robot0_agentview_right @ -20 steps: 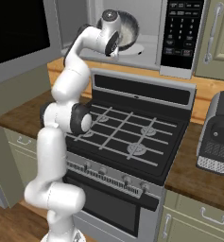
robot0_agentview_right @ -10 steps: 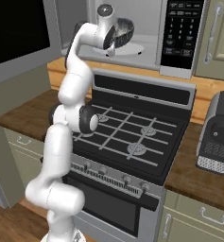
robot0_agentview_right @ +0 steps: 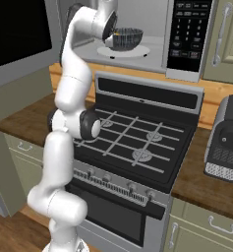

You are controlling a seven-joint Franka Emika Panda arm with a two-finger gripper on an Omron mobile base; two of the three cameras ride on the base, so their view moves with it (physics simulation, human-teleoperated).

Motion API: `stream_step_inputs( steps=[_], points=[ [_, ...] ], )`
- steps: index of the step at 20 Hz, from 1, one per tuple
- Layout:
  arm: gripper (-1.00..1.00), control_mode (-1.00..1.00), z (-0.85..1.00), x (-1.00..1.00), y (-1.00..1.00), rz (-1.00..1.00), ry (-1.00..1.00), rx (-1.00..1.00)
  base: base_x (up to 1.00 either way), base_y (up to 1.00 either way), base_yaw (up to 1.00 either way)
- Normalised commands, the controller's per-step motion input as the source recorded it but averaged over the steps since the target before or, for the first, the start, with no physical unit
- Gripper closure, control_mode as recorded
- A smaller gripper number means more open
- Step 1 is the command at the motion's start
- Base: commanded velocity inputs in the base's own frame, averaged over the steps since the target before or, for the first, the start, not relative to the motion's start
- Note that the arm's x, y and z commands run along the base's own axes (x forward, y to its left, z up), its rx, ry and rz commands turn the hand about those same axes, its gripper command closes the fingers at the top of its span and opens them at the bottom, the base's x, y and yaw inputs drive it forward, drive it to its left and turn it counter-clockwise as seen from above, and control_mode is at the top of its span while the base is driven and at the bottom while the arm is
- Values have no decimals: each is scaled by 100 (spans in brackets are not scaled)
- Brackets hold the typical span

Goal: Pick the squash from the sink and place it in the bowl. Then pick the bowl and place it in the microwave. Then close the microwave door and press the start button.

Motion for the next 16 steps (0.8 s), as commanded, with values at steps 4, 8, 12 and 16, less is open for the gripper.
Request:
stream_step_inputs(
  steps=[4,8,12,16],
  points=[
    [-100,-100,-100,-100,82,0,-50,-1,0,0,0],
    [-100,-100,-100,-100,44,0,-46,-3,0,0,0],
    [-100,-100,-100,-100,5,0,-40,0,0,0,0],
    [-100,-100,-100,-100,-8,0,-31,1,0,0,0]
  ],
)
